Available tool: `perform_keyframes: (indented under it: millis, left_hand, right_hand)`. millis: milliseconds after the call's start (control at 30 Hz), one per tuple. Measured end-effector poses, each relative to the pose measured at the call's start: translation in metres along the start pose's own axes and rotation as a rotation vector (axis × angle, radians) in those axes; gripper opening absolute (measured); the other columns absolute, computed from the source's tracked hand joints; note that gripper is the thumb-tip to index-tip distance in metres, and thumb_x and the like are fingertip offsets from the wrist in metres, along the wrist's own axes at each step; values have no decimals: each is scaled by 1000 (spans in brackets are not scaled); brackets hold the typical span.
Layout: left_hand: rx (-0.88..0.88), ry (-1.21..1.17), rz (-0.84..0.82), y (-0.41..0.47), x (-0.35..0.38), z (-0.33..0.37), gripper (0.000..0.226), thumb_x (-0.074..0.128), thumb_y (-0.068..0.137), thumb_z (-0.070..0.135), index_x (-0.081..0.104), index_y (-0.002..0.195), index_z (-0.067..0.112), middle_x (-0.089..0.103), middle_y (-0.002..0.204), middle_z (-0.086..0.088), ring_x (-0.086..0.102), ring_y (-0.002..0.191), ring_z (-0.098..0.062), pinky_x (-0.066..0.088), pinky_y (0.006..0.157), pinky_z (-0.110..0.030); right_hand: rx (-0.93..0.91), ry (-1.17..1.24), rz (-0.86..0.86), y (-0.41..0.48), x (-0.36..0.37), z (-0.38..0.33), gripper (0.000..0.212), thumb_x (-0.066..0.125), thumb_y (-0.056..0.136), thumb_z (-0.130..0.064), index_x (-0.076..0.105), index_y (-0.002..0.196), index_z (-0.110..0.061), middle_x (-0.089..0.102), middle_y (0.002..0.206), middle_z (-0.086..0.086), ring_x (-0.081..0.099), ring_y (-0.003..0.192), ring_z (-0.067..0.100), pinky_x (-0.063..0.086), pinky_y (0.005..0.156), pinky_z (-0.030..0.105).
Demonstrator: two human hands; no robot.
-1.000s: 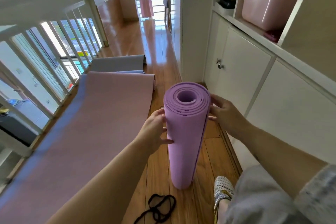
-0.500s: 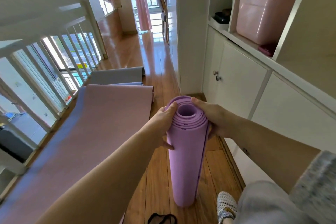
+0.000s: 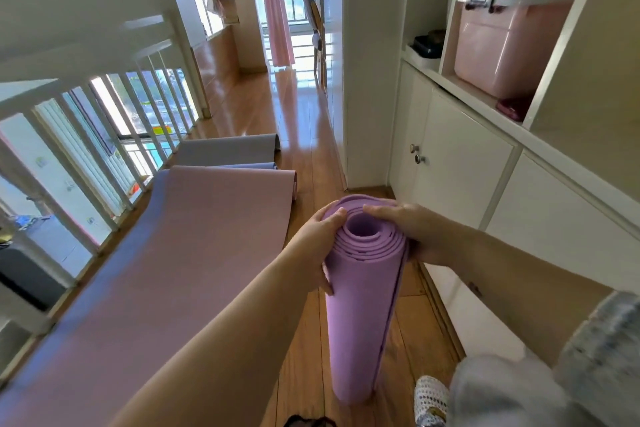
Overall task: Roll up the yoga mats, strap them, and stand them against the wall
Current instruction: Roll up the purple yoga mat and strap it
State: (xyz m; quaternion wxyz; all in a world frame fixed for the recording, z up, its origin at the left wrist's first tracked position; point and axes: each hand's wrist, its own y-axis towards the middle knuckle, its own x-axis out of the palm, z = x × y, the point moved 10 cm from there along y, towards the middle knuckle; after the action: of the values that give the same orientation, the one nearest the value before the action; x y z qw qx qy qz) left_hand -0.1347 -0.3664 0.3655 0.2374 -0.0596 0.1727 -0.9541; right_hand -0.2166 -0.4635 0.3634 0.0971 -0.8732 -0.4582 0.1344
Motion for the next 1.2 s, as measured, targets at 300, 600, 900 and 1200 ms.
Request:
perform_keyframes:
  millis: [300,600,900,1200]
  left_hand:
    - [74,8,31,5,-12,6,17,47,100,35,56,112,28,68,96,-3,67,81,-13,58,69,-29]
    - [190,264,67,3,-19,27,44,67,85,9,52,126,20,61,107,-2,64,95,-16,57,78,-28]
    - [330,270,159,-1,-10,29,44,65,84,5,54,120,28,58,103,9,63,98,-16,56,88,-32]
    - [400,254,251,3,-13,40,32,61,84,2,62,97,31,63,102,3,65,94,-16,57,84,-33]
  right_hand:
    - [-68,237,168,9,0,3,32,63,91,-29,62,115,-8,71,100,16,70,86,28,57,75,31]
    - [-95,309,-31,-16,21,0,35,45,98,-36,63,110,-8,69,85,6,67,76,16,55,68,26]
    - [-31,-68,-225,-45,10,-5,38,66,81,-21,56,117,-15,62,108,7,60,103,22,52,92,43]
    - [-126,-429,-155,-39,9,-3,104,78,62,-21,19,146,-36,41,138,-2,50,120,20,54,92,44]
